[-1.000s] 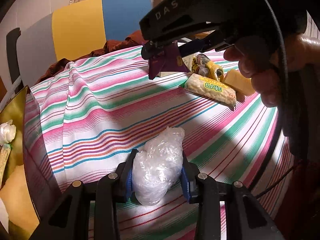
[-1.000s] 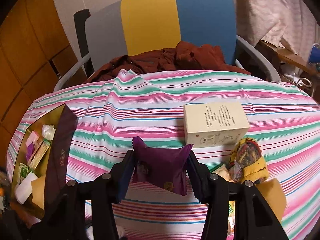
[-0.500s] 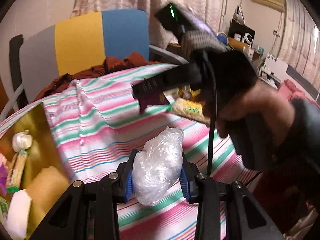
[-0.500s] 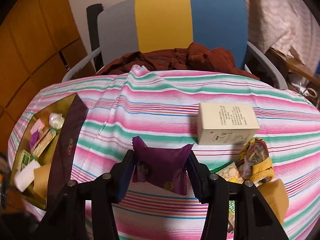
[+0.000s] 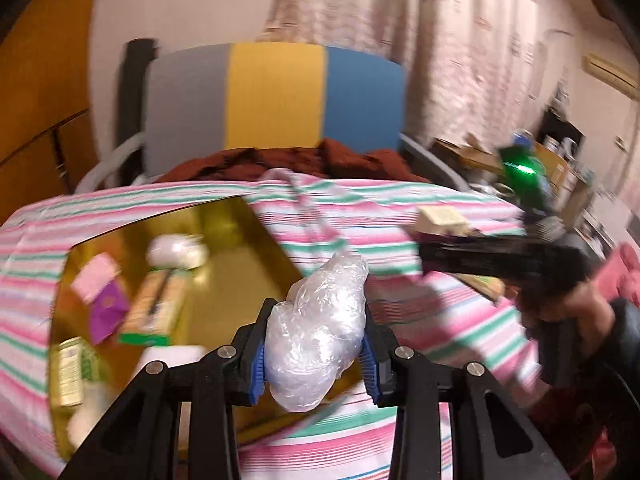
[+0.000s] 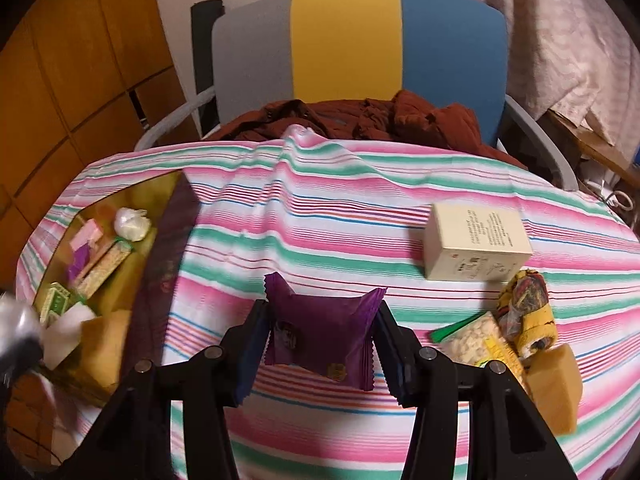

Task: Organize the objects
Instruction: 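Carry the bundle and purple packet into the gold tray and open both tools, then move both tools back over the remaining items beside the tray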

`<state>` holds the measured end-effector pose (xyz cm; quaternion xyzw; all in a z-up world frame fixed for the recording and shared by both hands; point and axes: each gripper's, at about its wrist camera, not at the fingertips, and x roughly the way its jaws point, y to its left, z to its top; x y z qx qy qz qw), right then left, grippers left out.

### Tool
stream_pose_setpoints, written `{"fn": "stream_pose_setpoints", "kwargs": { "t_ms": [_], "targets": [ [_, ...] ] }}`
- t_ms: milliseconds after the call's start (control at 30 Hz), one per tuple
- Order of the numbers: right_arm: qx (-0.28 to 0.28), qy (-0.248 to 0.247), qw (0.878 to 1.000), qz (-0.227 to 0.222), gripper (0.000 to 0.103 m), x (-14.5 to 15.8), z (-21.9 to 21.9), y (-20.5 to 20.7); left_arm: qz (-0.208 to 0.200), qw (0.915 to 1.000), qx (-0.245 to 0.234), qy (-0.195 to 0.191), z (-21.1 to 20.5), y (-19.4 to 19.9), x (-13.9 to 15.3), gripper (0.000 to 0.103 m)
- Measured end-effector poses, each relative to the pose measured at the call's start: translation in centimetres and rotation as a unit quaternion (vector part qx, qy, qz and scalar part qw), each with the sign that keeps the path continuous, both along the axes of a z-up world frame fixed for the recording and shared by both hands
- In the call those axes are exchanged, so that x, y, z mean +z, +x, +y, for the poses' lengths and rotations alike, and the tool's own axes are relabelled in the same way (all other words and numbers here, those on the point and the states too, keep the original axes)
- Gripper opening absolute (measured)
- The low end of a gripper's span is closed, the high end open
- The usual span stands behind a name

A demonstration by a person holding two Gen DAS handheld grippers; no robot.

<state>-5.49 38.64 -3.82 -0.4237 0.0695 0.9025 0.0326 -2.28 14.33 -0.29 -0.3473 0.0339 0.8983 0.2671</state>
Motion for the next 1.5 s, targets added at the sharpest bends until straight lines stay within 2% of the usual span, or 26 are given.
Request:
{"fn": "stream_pose_setpoints", "kwargs": {
  "t_ms": [167,367,600,967,1067,1133,1300,1400,1433,1467,1500],
  "targets": [
    [0.021,-0.019,0.999,0.024,0.052,1.8,-3.3,0.7,-0.002,0.9978,0.066,-0.003,-4.4,-1.8,-0.4,0.037],
    [0.068,-0.035,0.996,0.054,0.052,4.0,-8.8,0.5,-0.004,0.9903,0.139,-0.010,-9.0,-3.9,-1.0,0.037],
    [0.114,-0.039,0.992,0.045,0.052,4.2,-14.8,-2.0,-0.014,0.9827,0.184,-0.020,-12.1,-5.4,-1.6,0.038],
    [0.134,-0.037,0.990,0.030,0.052,3.7,-18.6,-4.1,-0.016,0.9800,0.198,-0.017,-13.3,-6.6,-2.1,0.038],
    [0.132,-0.040,0.990,0.025,0.058,3.5,-18.9,-4.2,-0.020,0.9798,0.198,-0.020,-13.3,-6.7,-2.2,0.038],
    [0.132,-0.042,0.990,0.023,0.059,3.3,-19.0,-4.4,-0.025,0.9786,0.203,-0.025,-13.3,-6.9,-2.5,0.043],
    [0.131,-0.039,0.990,0.024,0.062,3.1,-19.6,-4.4,-0.031,0.9767,0.211,-0.029,-13.3,-7.1,-2.7,0.045],
    [0.127,-0.041,0.991,0.025,0.068,3.0,-19.5,-4.4,-0.029,0.9774,0.207,-0.032,-13.1,-7.0,-2.6,0.046],
    [0.127,-0.043,0.991,0.026,0.078,3.1,-19.5,-4.4,-0.028,0.9776,0.206,-0.031,-13.1,-7.0,-2.6,0.048],
    [0.128,-0.045,0.990,0.028,0.084,3.1,-19.5,-4.3,-0.028,0.9780,0.205,-0.030,-13.1,-6.9,-2.6,0.049],
    [0.129,-0.047,0.990,0.031,0.084,3.2,-19.5,-4.1,-0.028,0.9780,0.204,-0.031,-13.0,-6.9,-2.5,0.049]
  ]
}}
